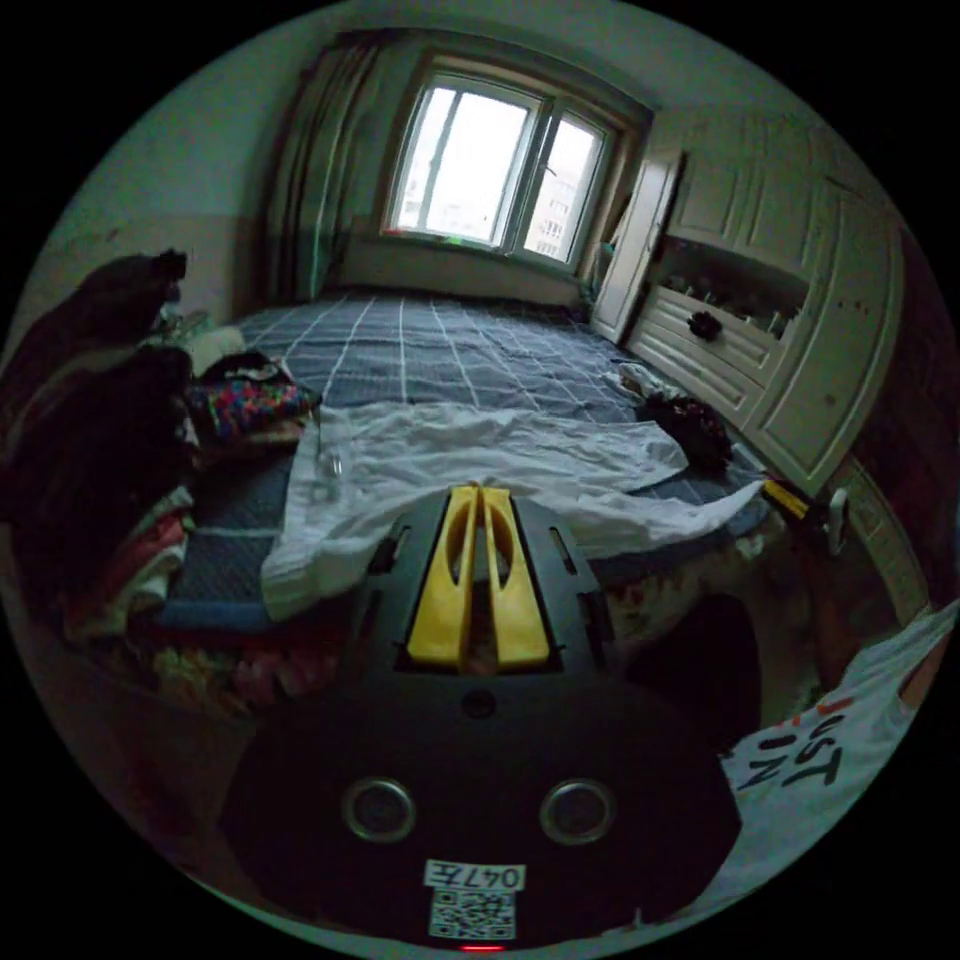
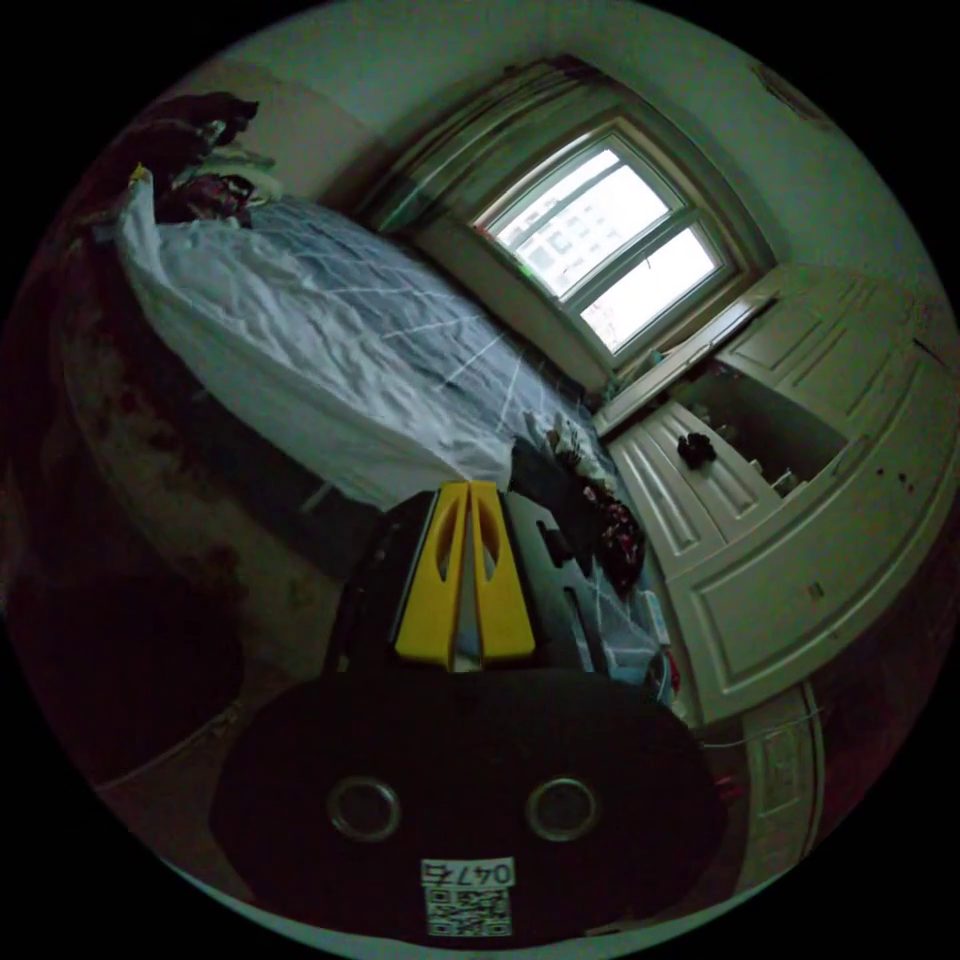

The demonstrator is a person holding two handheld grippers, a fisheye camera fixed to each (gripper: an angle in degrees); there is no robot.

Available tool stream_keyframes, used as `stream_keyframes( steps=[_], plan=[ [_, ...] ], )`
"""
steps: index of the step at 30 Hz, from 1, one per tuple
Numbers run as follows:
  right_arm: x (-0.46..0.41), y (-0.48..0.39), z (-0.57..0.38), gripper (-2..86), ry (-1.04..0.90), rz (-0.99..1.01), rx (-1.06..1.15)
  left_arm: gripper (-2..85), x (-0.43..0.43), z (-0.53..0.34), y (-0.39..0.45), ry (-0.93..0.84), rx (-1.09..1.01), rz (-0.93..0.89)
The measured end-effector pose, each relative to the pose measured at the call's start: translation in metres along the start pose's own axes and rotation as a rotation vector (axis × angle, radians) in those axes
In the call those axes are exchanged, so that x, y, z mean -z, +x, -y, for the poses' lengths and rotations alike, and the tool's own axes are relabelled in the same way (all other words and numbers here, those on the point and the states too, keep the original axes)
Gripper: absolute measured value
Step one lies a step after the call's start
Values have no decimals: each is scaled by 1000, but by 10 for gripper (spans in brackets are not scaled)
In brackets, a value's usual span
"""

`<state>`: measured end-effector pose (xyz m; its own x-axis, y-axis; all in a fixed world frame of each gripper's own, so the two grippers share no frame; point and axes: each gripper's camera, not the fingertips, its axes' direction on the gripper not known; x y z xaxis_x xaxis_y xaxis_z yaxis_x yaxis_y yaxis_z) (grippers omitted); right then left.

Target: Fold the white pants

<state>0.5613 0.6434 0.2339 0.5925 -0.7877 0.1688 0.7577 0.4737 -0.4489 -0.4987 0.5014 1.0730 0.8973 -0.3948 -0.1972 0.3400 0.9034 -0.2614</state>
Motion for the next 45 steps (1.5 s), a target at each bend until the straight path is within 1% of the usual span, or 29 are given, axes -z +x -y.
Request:
stream_keyframes(
  steps=[4, 6, 11, 13, 16, 18, 22, 24, 26, 29, 31, 34, 36, 37, 38, 40, 42, 44, 45],
  plan=[
    [-57, 31, 77, -5, 2, -53, 19, -10, -37, 69, -8, -1, -4, 25],
    [-88, 44, 112, -4, -14, -44, 30, -10, -58, 100, -15, -19, 7, 32],
    [-182, 73, 201, -4, -86, 4, 74, -10, -145, 198, -50, -138, 56, 29],
    [-235, 78, 239, -4, -156, 31, 103, -10, -181, 227, -60, -192, 57, 45],
    [-300, 78, 273, -4, -250, 83, 102, -9, -243, 265, -75, -298, 46, 98],
    [-334, 77, 287, -4, -294, 104, 89, -9, -278, 281, -86, -352, 54, 100],
    [-397, 79, 304, -2, -397, 150, 60, -2, -340, 305, -117, -433, 110, 36],
    [-415, 84, 308, 1, -424, 177, 23, 7, -360, 312, -130, -469, 117, 18],
    [-431, 90, 310, 9, -450, 222, 3, 23, -378, 324, -145, -511, 127, -40],
    [-453, 107, 312, 31, -489, 257, -32, 50, -385, 348, -160, -565, 103, -150],
    [-462, 132, 313, 48, -474, 313, -130, 68, -377, 364, -165, -544, 94, -200],
    [-464, 166, 310, 46, -427, 372, -242, 75, -354, 386, -166, -503, 28, -192],
    [-462, 181, 307, 41, -405, 362, -260, 75, -349, 391, -168, -541, 24, -263],
    [-460, 190, 304, 37, -400, 333, -261, 71, -343, 391, -170, -529, 28, -273],
    [-458, 195, 302, 35, -392, 311, -265, 67, -334, 388, -169, -484, 19, -251],
    [-443, 214, 293, 27, -305, 226, -288, 60, -322, 378, -167, -453, -5, -206],
    [-433, 225, 284, 22, -251, 205, -282, 56, -312, 359, -159, -472, -73, -126],
    [-428, 234, 272, 19, -230, 233, -249, 54, -305, 323, -148, -522, -195, 77],
    [-427, 239, 263, 19, -228, 263, -223, 54, -304, 314, -147, -525, -214, 138]
  ],
)
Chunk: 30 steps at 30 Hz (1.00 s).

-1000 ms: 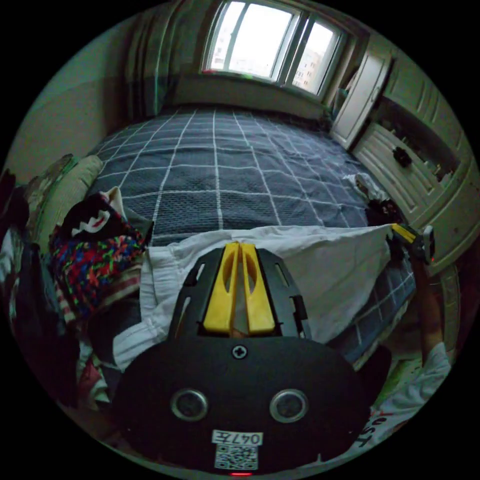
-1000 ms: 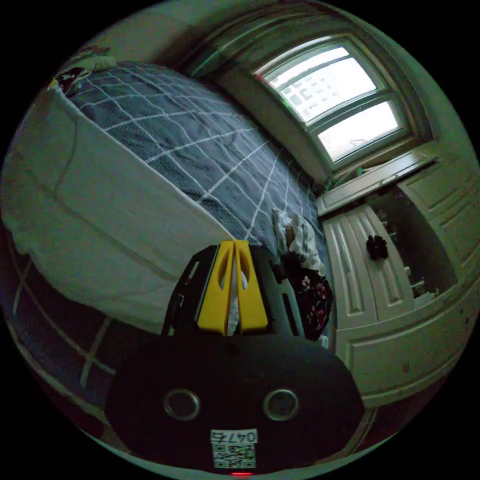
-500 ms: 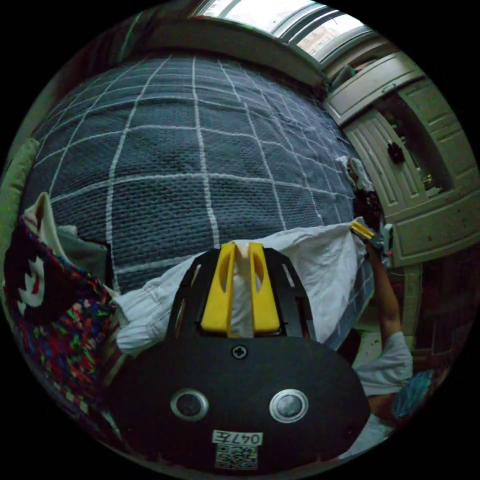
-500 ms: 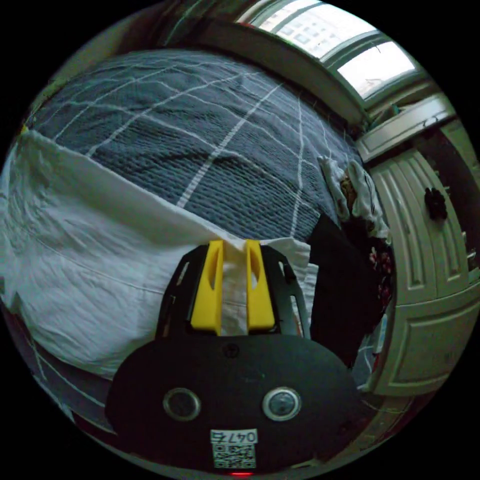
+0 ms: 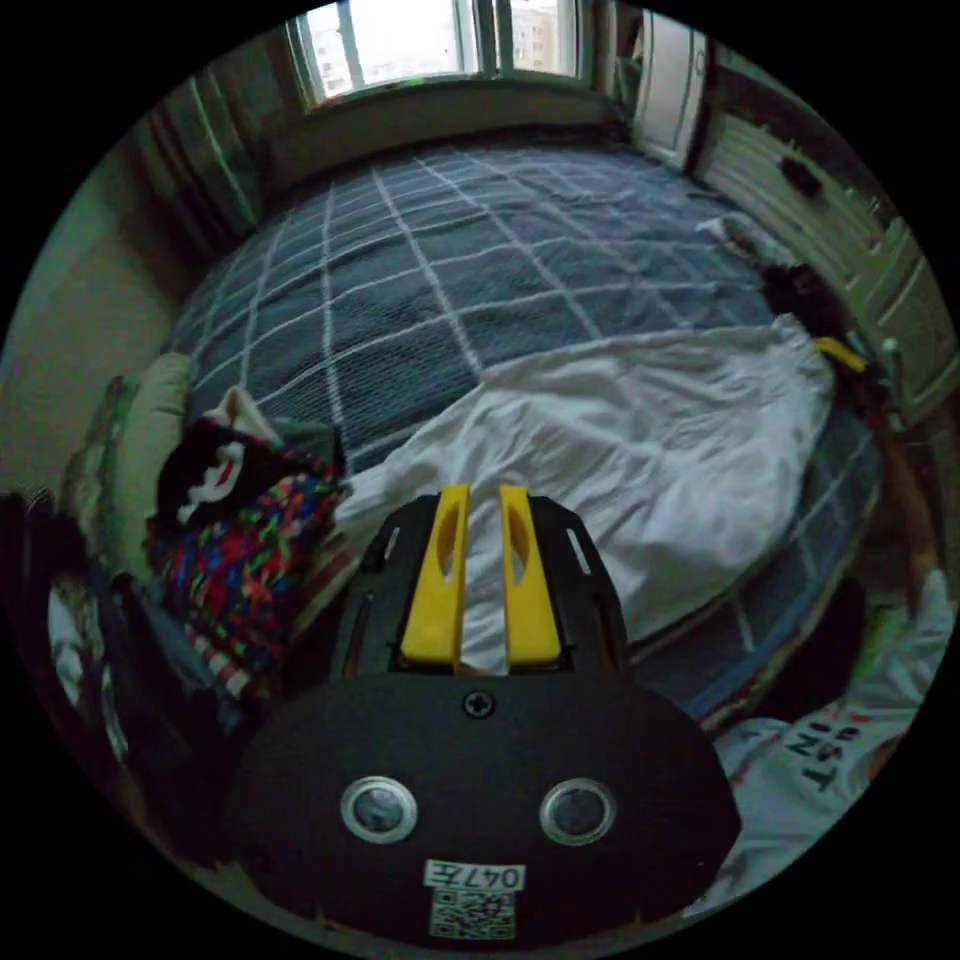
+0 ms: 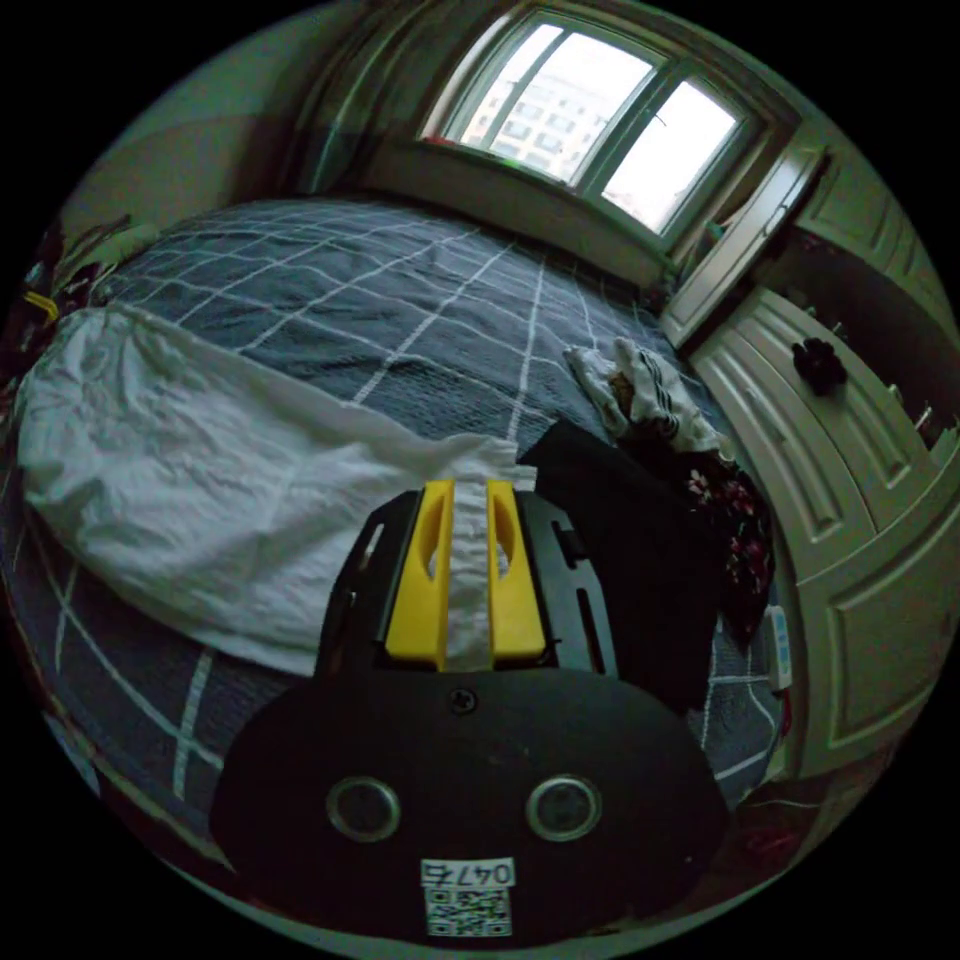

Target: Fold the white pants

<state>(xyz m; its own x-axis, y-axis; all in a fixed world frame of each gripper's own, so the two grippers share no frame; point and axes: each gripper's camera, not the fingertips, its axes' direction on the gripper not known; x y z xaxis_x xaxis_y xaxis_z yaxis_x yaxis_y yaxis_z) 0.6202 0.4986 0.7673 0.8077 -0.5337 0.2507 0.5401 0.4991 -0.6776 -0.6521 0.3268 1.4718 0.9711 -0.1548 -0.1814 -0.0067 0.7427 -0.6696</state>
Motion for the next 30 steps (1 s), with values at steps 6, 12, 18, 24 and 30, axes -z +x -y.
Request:
stream_keyframes(
  steps=[6, 12, 18, 24, 30],
  plan=[
    [-23, 39, -39, 15, -113, 32, 12, 55, -52, -58, -36, -102, 173, 76],
    [21, 98, -69, 67, 111, 72, -230, 91, 6, -122, -62, 212, 333, -89],
    [16, 135, -126, 166, 34, 172, -464, 171, 20, -236, -70, 185, 526, -116],
    [-4, 141, -147, 141, -19, 312, -616, 190, 12, -321, -99, 321, 810, -210],
    [-7, 128, -143, 51, -71, 312, -574, 192, -2, -347, -112, 349, 933, -266]
  ],
)
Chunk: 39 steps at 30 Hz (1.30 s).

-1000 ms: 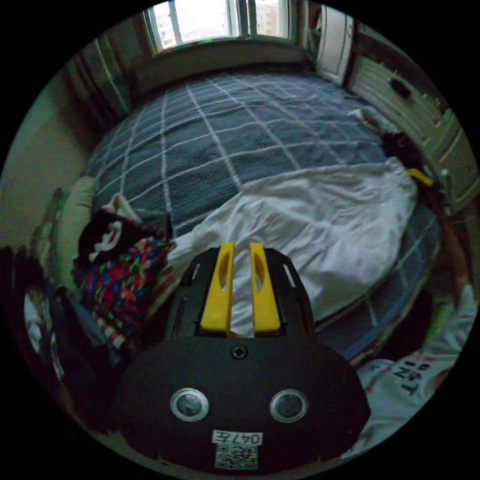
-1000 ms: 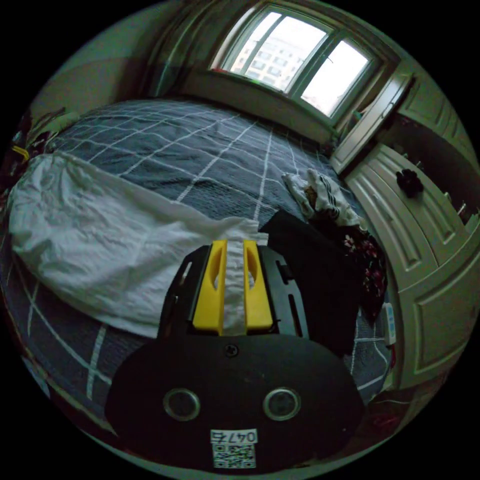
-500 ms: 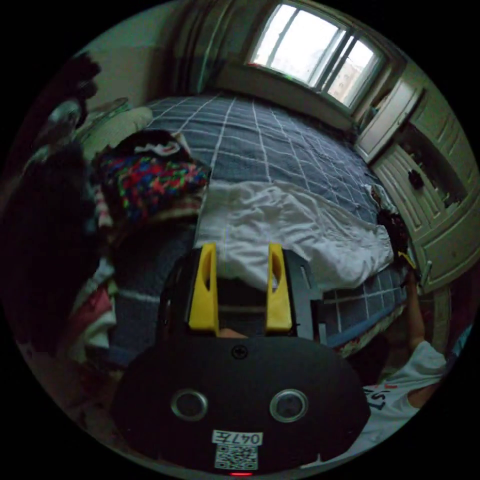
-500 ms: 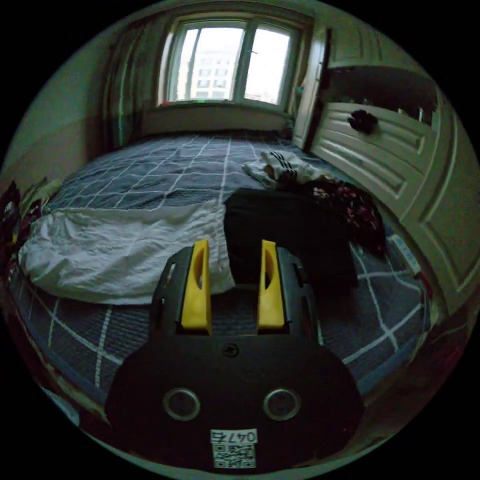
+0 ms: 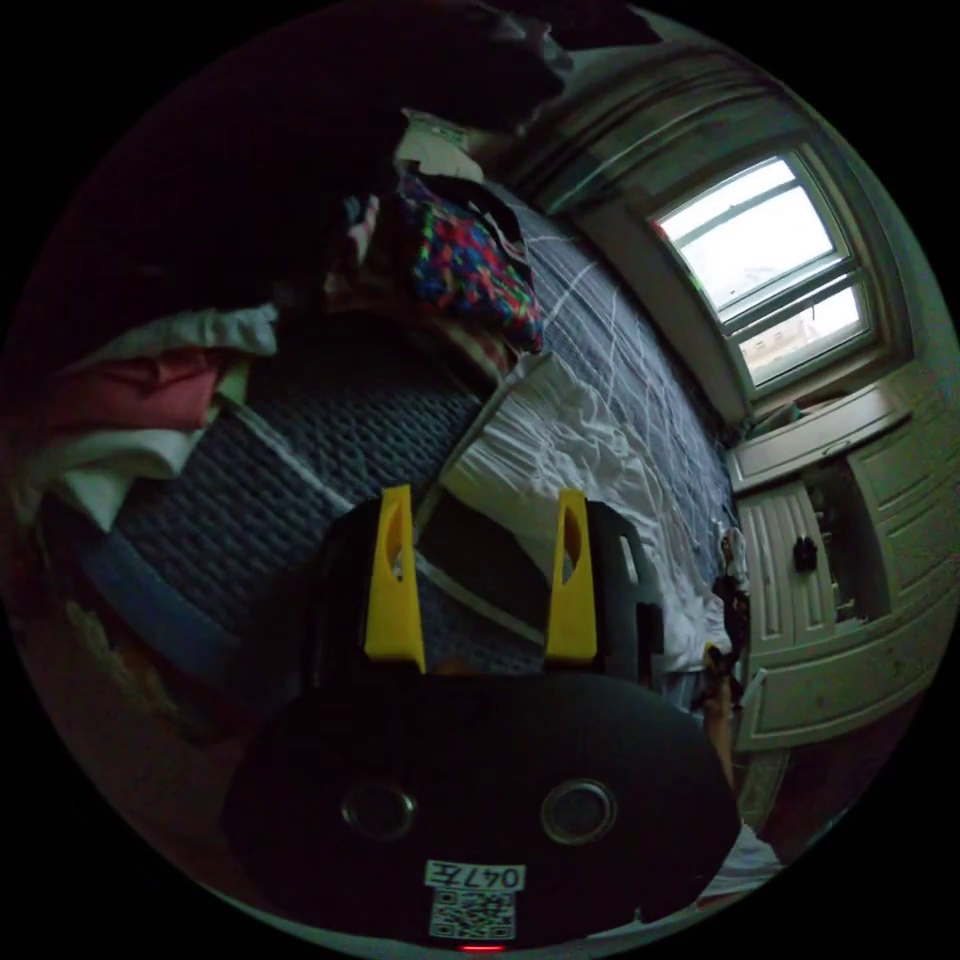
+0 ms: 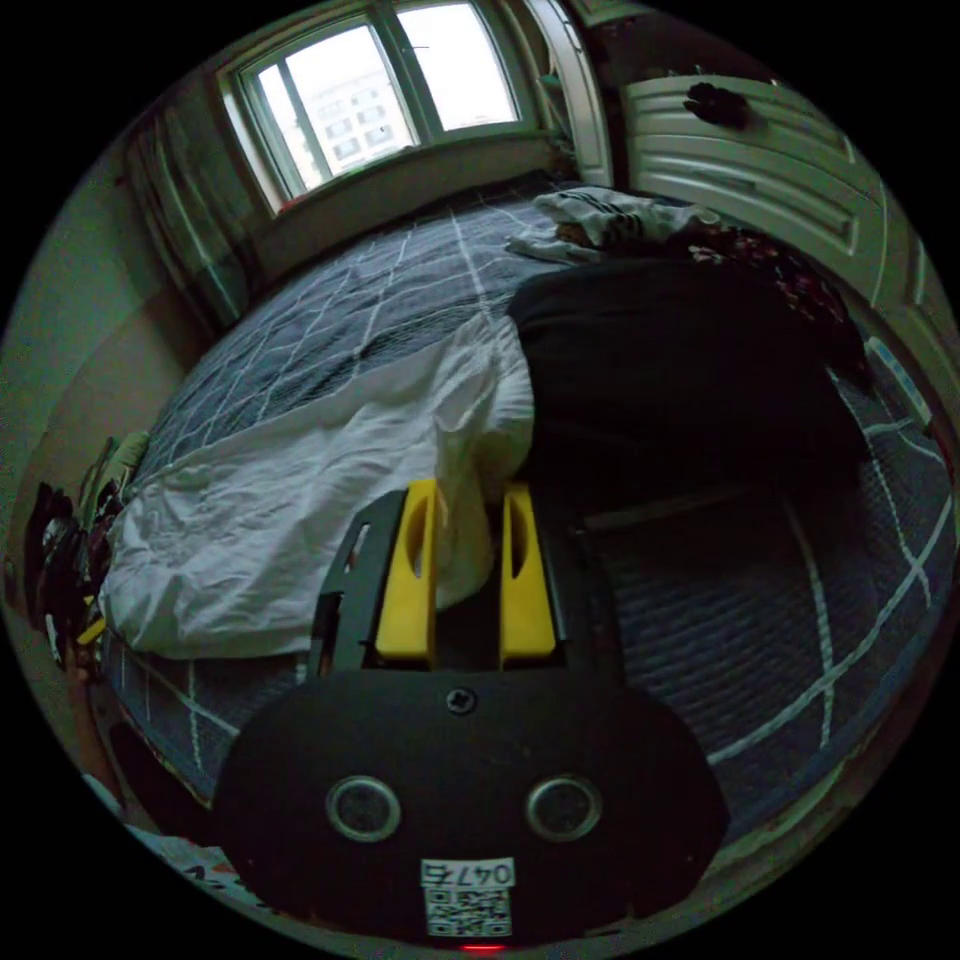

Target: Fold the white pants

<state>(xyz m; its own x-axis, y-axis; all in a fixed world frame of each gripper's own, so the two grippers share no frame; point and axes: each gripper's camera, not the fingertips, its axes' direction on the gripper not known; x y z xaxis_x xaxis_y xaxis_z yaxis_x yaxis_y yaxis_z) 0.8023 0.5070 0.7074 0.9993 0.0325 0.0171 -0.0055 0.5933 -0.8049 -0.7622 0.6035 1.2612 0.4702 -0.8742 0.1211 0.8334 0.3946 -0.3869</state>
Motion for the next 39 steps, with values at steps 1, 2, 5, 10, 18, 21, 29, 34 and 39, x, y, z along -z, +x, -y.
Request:
stream_keyframes(
  steps=[1, 2, 5, 10, 18, 21, 29, 34, 39],
  plan=[
    [-1, -2, -2, 37, -9, -8, 8, 193, -5, -1, -2, -28, 12, -18],
    [-1, -2, -3, 30, -10, -15, 14, 194, -9, -3, -3, -47, 16, -9],
    [2, -1, -12, 15, -3, -15, 33, 150, -4, -13, -9, -2, 76, 40],
    [10, 10, -36, 8, 0, 22, 0, 60, 9, -20, -18, 61, 81, -69],
    [35, 11, -73, 8, -37, 42, 30, 7, 68, -47, -8, 107, -18, -43],
    [47, 9, -93, 8, -92, 48, 50, 4, 96, -62, -5, 68, -34, -29],
    [91, 1, -164, 7, -178, 19, 137, 14, 159, -107, 7, -61, -51, -83],
    [93, -1, -231, 17, -252, -10, 157, 47, 155, -146, 5, -216, -97, 25],
    [83, 0, -293, 92, -195, -17, 63, 101, 151, -170, -2, -221, -70, 8]
  ],
)
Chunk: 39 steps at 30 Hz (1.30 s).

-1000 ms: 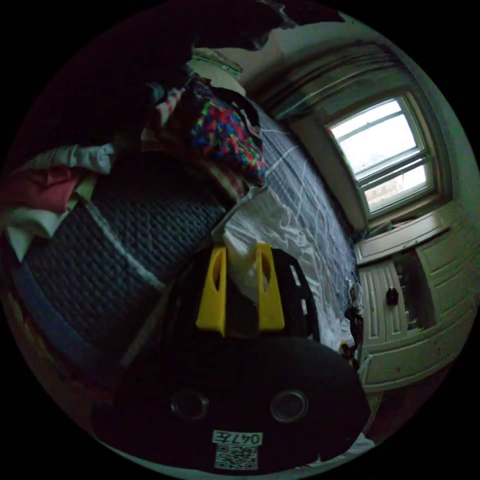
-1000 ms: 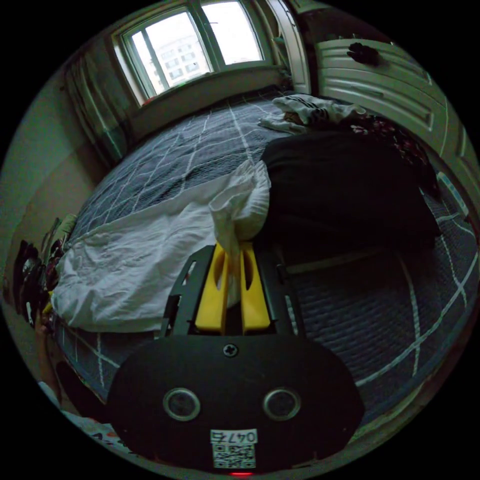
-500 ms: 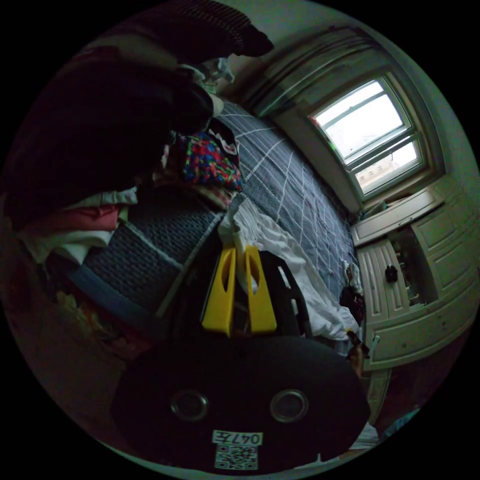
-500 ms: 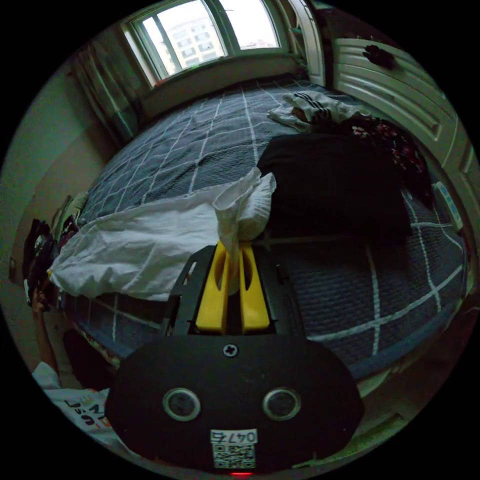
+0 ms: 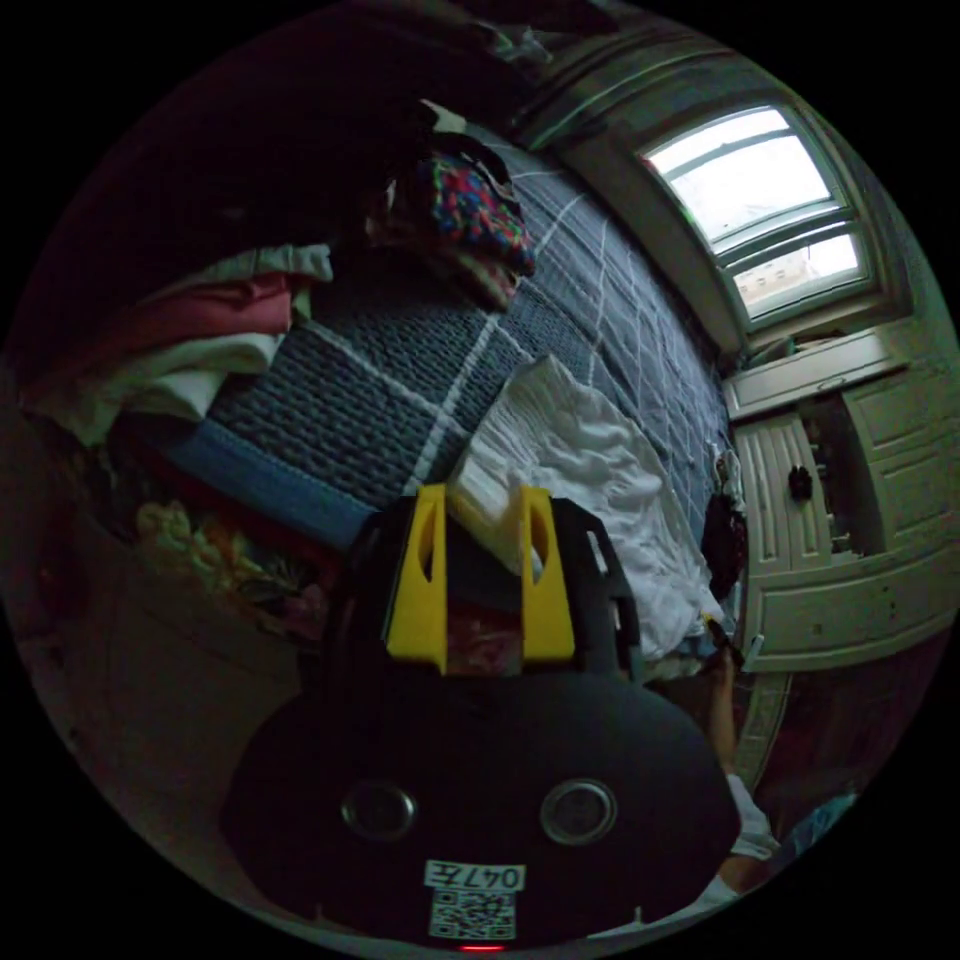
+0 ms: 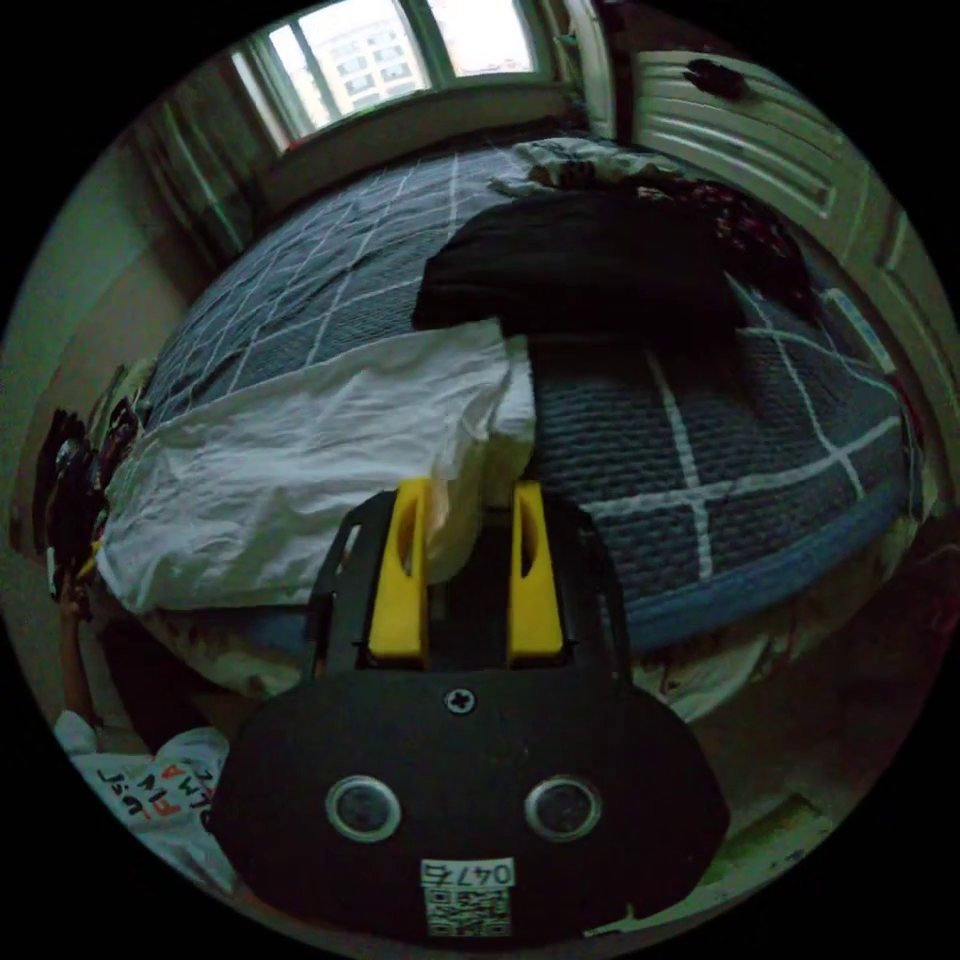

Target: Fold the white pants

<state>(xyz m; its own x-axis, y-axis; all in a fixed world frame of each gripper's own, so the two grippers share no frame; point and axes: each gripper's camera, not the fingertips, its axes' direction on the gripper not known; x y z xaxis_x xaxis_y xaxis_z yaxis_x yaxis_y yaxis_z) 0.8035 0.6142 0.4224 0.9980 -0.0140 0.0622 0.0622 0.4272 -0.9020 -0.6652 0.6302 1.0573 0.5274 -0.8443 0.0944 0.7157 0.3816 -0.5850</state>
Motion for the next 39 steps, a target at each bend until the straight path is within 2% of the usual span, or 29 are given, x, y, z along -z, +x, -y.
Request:
stream_keyframes(
  steps=[2, 4, 6, 7, 9, 11, 14, 17, 19, 23, 28, 33, 37, 39],
  plan=[
    [10, -2, -27, 97, 78, 5, -36, 104, 24, -16, 3, 68, -5, -8],
    [41, -18, -75, 80, 288, 99, -45, 102, 52, -32, 8, 149, -35, 35],
    [67, -62, -118, 64, 439, 178, 101, 89, 77, -52, 21, 204, -107, 98],
    [78, -105, -146, 61, 468, 198, 242, 79, 87, -67, 38, 204, -194, 104],
    [81, -178, -187, 60, 470, 193, 429, 69, 88, -92, 76, 118, -399, 6],
    [70, -248, -227, 59, 482, 232, 572, 79, 67, -134, 146, -29, -739, -113],
    [34, -336, -270, 54, 419, 322, 718, 108, 26, -204, 231, -24, -1123, -29],
    [-4, -383, -294, 39, 360, 208, 780, 111, -18, -264, 288, -6, -1362, 15],
    [-31, -397, -305, 31, 287, 184, 753, 111, -39, -283, 308, -9, -1414, 56],
    [-69, -408, -314, 15, 154, 323, 716, 110, -60, -304, 335, -6, -1454, 91],
    [-73, -432, -321, -3, 280, 437, 693, 109, -64, -316, 364, 60, -1487, 187],
    [-89, -464, -323, -4, 248, 404, 739, 124, -83, -314, 406, 72, -1412, 232],
    [-107, -486, -335, -3, 235, 409, 741, 38, -99, -307, 433, 93, -1327, 291],
    [-111, -490, -345, 0, 237, 423, 737, 22, -99, -300, 441, 114, -1293, 272]
  ],
)
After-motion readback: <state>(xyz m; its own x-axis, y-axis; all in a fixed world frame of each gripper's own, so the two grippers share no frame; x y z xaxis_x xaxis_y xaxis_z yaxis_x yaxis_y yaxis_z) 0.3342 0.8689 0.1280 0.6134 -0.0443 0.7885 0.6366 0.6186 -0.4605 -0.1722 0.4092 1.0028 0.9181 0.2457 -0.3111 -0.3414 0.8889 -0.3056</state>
